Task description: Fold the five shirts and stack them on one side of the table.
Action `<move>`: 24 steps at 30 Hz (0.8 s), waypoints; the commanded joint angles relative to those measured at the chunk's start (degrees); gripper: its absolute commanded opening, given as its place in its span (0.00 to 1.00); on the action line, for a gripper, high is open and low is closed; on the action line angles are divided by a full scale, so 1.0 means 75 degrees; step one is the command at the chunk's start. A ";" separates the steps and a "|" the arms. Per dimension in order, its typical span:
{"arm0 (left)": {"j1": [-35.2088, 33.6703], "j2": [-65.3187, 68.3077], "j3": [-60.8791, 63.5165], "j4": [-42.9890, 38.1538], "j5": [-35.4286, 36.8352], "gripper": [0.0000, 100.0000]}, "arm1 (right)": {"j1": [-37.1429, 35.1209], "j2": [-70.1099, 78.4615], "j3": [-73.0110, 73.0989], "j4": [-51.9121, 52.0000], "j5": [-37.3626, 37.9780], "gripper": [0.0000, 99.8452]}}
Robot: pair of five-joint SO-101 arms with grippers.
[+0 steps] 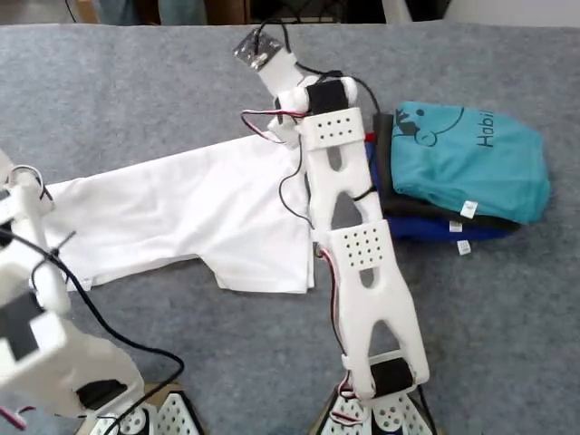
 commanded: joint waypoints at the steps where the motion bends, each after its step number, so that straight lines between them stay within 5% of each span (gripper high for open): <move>1: -0.0064 -0.1278 0.1049 -0.1020 0.0293 0.03 | -0.0164 -0.0815 0.0123 0.0504 0.0234 0.01; 7: -0.0076 -0.1360 0.1377 -0.1325 0.0633 0.03 | -0.0621 -0.2831 0.2549 0.0504 0.0832 0.01; 15: -0.0440 -0.0539 0.0627 -0.1313 0.0680 0.03 | -0.1266 -0.6488 0.8246 0.0305 0.2450 0.01; 24: -0.0440 -0.0176 0.0346 -0.1301 0.0680 0.03 | -0.1629 -0.9407 1.3861 -0.2274 0.3048 0.02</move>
